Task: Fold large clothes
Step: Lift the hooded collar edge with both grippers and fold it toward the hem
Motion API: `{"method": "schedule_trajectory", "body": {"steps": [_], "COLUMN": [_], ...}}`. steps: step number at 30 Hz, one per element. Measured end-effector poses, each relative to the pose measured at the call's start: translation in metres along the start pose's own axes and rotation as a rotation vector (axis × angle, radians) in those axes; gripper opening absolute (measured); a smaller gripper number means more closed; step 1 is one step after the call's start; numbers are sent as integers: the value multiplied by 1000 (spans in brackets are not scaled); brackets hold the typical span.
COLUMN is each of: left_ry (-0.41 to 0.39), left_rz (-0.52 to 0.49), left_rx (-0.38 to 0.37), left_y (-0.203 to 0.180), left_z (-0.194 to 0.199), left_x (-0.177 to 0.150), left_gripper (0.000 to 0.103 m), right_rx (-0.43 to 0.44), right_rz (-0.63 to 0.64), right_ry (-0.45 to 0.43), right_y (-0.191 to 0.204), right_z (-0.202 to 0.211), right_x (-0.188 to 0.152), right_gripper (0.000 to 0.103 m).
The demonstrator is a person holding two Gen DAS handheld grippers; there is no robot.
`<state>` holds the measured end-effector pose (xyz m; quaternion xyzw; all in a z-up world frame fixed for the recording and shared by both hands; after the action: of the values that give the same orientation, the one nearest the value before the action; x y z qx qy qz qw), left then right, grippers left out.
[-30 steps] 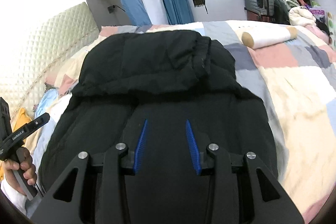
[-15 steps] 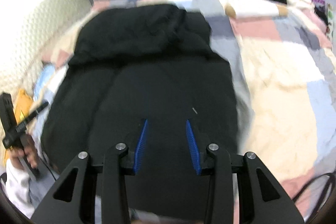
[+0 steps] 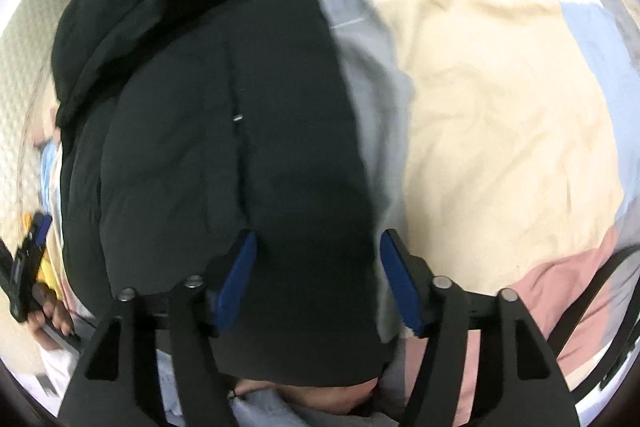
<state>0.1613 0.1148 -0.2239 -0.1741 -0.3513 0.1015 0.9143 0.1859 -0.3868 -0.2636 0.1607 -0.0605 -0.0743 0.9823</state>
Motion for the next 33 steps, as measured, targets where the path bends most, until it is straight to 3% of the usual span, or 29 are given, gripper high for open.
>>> {"method": "schedule_trajectory", "body": {"steps": [3, 8, 13, 21, 23, 26, 29, 33], "left_ry": [11, 23, 20, 71, 113, 231, 295, 411], "left_rz": [23, 53, 90, 124, 123, 133, 168, 201], "left_rx": [-14, -28, -57, -88, -91, -84, -15, 71], "left_y": [3, 7, 11, 31, 40, 60, 89, 121], "left_z": [-3, -8, -5, 11, 20, 35, 51, 43], "left_x": [1, 3, 4, 15, 21, 25, 27, 15], "left_gripper": [55, 55, 55, 55, 58, 68, 75, 76], "right_rx": [27, 144, 171, 393, 381, 286, 171, 38], "right_rz": [-66, -99, -31, 69, 77, 77, 100, 136], "right_ry": [36, 120, 106, 56, 61, 119, 197, 241], "right_y": [-14, -19, -1, 26, 26, 34, 41, 50], "right_z": [-8, -25, -21, -3, -4, -16, -29, -43], "right_x": [1, 0, -3, -12, -14, -12, -18, -22], "right_gripper": [73, 73, 73, 75, 75, 75, 75, 75]}}
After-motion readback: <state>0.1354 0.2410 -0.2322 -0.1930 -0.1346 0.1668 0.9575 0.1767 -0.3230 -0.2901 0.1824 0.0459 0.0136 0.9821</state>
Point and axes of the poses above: each gripper's, at about its wrist camera, not at the fingertips, and z roughly against the way its jaws point, y to its left, x to its top, the point moved 2 cm from there along -z, roughly the way its jaws point, and after that the axes turned 3 degrees about x, right-handed, at the moved point
